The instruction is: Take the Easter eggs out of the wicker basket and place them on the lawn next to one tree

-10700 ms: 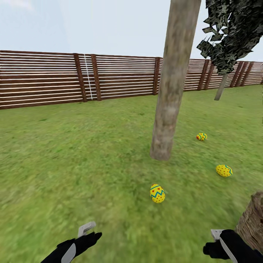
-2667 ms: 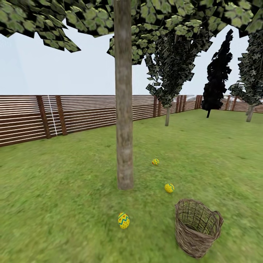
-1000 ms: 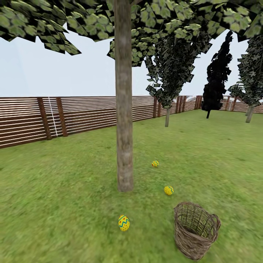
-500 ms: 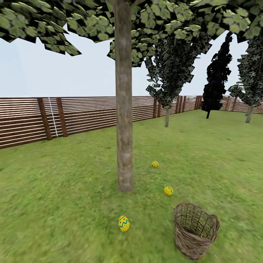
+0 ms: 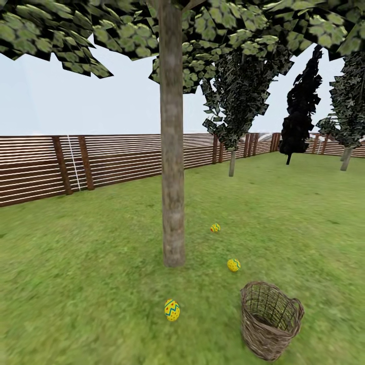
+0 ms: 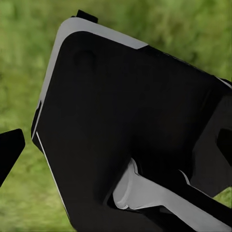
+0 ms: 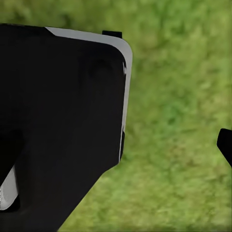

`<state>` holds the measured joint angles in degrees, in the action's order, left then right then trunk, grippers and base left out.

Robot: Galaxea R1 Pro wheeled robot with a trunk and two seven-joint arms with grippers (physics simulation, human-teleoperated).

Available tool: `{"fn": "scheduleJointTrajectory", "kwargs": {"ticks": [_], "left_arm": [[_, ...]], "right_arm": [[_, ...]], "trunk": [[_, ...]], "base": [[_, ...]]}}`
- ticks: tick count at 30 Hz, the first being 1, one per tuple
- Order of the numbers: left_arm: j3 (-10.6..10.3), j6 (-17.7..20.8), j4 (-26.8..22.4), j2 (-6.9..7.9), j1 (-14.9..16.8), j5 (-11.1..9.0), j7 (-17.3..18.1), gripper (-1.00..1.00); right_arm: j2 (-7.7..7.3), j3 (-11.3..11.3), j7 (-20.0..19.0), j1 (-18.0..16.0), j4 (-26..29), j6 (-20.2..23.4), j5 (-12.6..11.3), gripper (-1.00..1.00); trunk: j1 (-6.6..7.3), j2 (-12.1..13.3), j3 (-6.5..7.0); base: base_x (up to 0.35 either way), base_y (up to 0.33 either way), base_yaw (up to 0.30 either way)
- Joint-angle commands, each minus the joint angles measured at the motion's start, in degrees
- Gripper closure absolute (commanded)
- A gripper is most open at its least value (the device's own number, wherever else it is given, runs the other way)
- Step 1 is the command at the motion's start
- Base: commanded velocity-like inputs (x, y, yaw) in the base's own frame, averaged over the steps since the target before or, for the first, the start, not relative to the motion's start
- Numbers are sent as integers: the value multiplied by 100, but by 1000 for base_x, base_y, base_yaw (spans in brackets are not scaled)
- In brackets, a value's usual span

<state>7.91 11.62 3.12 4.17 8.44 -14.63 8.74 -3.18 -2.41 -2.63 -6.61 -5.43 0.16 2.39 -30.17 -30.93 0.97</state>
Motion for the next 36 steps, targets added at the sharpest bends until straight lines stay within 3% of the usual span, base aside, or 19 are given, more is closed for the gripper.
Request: {"fn": "scheduleJointTrajectory", "kwargs": {"ticks": [1, 11, 16, 20, 30, 36], "left_arm": [[44, 16, 13, -15, -24, -22, 13, -100], [44, 10, 13, -119, -329, -14, 13, -100], [46, -613, 13, -113, -629, -20, 8, -100], [44, -738, 13, -114, -816, -15, 13, -100], [38, -870, 5, -136, -966, -11, 7, -100], [35, -1149, 12, -199, -967, -20, 3, -100]], "right_arm": [[0, -23, -15, -2, -11, 2, 24, -100], [10, -23, -16, 252, -15, -205, 28, -100], [-3, -23, 5, 362, -19, -313, 27, -100], [2, -23, 49, 459, -20, -327, 32, -100], [6, -23, 70, 573, -20, -414, 24, -100], [26, -23, 70, 639, -20, -489, 29, -100]], "trunk": [[21, 39, 18], [241, 440, 197], [350, 641, 287], [438, 801, 359], [438, 801, 359], [438, 801, 359]], "base": [[0, 0, 0], [0, 0, 0], [0, 0, 0], [0, 0, 0], [0, 0, 0], [0, 0, 0]]}}
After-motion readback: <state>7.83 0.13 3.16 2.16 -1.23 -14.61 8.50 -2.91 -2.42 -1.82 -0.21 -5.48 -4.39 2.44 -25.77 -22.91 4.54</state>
